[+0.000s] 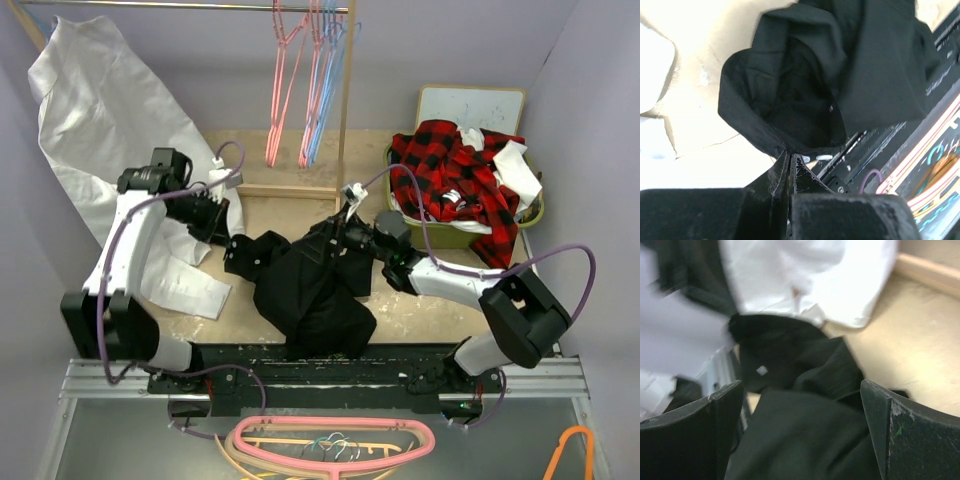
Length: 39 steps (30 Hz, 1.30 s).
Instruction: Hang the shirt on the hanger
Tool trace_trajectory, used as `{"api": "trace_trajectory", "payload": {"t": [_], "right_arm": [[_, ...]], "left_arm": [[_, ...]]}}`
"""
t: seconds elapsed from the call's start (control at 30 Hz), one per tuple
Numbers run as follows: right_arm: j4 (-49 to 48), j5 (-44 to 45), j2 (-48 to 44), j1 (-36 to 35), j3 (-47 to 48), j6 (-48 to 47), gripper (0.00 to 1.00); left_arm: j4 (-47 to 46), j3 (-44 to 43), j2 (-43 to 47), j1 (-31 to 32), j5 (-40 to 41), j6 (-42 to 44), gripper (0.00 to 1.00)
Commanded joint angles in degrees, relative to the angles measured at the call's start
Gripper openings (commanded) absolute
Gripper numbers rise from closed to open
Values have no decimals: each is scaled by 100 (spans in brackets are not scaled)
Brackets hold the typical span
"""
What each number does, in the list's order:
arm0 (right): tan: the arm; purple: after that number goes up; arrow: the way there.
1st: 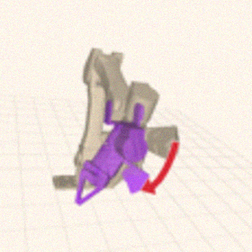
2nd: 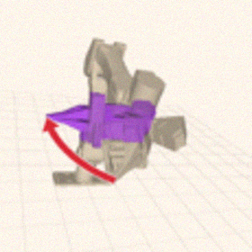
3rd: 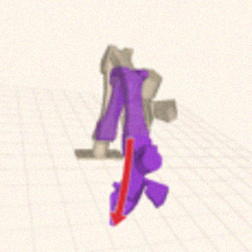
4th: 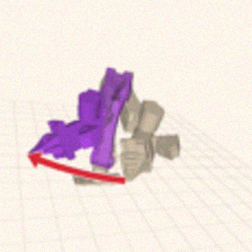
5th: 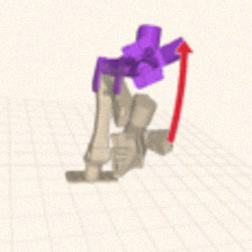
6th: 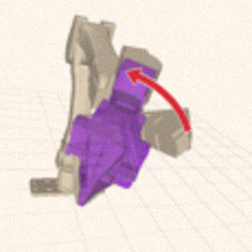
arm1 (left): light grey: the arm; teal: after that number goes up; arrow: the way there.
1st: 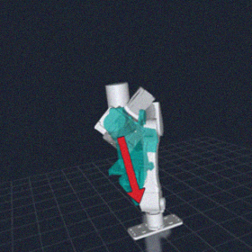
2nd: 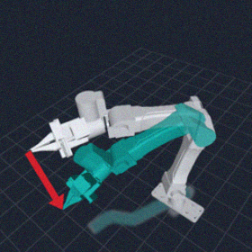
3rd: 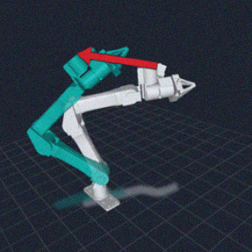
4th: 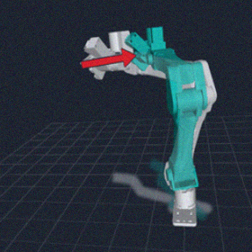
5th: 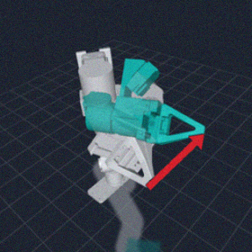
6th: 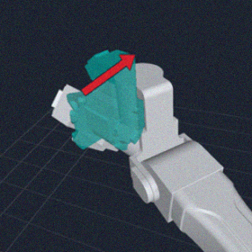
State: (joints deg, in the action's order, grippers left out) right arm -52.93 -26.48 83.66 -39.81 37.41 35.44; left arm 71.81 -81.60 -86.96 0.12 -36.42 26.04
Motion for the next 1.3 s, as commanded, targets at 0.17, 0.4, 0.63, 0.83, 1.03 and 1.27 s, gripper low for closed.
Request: {"api": "trace_trajectory", "payload": {"t": [0.17,0.4,0.63,0.83,1.03,1.27], "right_arm": [[2314,2224,844,-63,1922,-687,100],[2530,1692,1424,-238,2374,-287,99],[2755,1616,1390,-710,2380,-393,94],[2884,1670,1530,-919,2398,-534,93],[3284,1733,1924,-1050,2723,-841,94],[4044,2096,2406,-1116,3227,-1124,74]], "left_arm": [[690,814,1449,141,247,1245,0],[538,1037,1574,146,267,1058,0],[395,980,1858,138,283,907,0],[351,960,1846,139,345,842,0],[316,829,1816,140,351,779,0],[299,668,1802,138,319,682,0]]}}
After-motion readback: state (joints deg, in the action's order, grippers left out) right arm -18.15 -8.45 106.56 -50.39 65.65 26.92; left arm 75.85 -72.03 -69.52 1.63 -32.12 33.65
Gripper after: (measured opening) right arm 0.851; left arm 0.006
